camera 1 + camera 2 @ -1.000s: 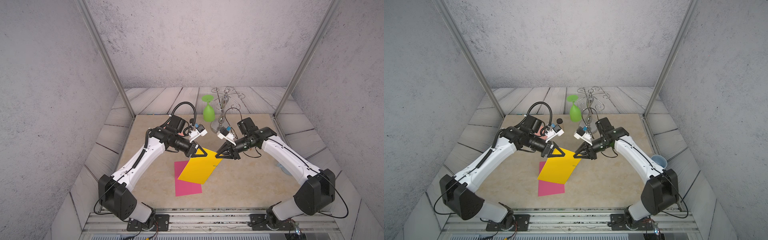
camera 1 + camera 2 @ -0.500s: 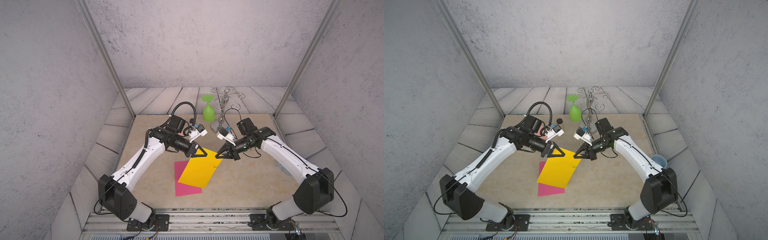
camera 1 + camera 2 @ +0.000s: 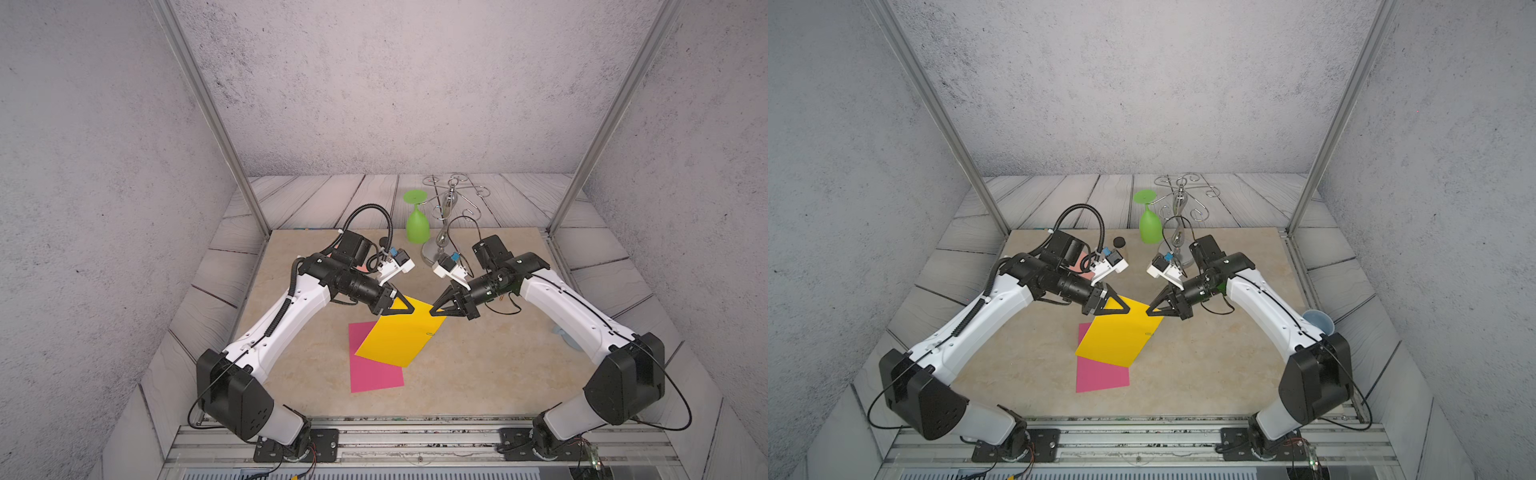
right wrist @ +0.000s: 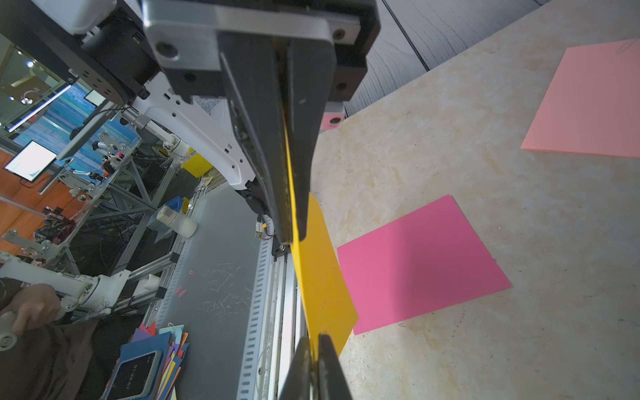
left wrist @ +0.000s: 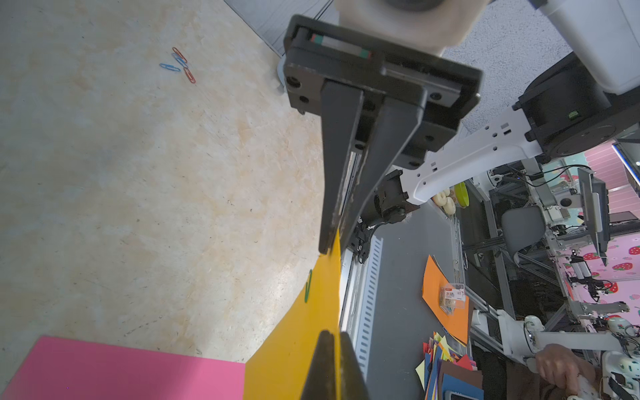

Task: Unclip the paperclips from the documents
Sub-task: Remove the paper clip from the document.

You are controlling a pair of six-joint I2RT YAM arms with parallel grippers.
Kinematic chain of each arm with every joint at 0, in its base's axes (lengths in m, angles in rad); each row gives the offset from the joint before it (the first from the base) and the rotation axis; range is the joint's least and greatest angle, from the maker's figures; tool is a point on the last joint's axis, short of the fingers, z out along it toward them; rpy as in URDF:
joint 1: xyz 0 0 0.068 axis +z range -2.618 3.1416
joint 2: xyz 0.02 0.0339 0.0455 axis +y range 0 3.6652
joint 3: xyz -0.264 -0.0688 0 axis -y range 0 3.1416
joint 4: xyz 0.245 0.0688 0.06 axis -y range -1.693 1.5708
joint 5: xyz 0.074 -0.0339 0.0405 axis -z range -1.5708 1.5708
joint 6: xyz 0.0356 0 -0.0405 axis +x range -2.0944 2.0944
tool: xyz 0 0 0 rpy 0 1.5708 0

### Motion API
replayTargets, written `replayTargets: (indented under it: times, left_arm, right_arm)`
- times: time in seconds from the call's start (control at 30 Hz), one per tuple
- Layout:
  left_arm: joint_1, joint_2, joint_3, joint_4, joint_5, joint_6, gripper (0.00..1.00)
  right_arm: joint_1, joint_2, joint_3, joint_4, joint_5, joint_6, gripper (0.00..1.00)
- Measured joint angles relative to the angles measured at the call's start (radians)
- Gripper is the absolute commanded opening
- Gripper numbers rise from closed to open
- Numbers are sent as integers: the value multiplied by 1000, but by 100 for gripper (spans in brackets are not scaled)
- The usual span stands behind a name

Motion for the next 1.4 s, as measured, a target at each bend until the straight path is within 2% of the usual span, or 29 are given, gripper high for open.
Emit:
replayTargets:
  times: [1.4]
  left_arm:
    - [-7,0,-5,24,-8,3,0]
  right_arm:
    - [-26,5,2,-10,-27,10,5]
